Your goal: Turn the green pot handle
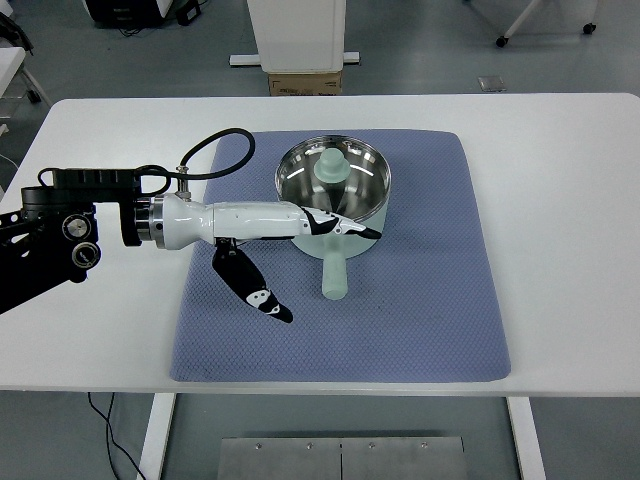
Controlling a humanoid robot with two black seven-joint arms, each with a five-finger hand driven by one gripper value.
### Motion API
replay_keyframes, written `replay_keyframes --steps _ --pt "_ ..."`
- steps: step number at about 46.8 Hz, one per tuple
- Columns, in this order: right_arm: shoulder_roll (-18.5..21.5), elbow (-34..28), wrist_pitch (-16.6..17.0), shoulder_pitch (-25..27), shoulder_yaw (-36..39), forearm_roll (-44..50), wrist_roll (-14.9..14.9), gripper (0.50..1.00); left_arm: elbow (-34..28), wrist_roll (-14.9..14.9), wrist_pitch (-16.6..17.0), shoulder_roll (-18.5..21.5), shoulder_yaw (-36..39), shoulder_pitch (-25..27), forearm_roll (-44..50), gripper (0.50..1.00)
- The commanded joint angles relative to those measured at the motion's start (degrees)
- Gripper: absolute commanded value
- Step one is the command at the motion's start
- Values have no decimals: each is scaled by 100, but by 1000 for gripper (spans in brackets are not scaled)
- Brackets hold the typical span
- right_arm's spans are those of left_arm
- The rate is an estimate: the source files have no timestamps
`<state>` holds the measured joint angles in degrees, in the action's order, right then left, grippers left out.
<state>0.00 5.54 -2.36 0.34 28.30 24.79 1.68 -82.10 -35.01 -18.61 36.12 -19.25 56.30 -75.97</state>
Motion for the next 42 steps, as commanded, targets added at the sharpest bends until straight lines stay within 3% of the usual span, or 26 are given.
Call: replay_keyframes --steps 1,17,30,42 --pt "0 0 -1 1 0 0 -1 1000 2 1 15 -9 0 -13 46 1000" --pt "0 0 -1 1 0 0 -1 1000 -16 1 -37 36 9 250 12 1000" --pt "0 0 -1 1 0 0 -1 1000 10 1 15 -17 17 505 -1938 1000" --pt "0 0 -1 1 0 0 -1 1000 19 1 33 -184 35 523 -2581 1000"
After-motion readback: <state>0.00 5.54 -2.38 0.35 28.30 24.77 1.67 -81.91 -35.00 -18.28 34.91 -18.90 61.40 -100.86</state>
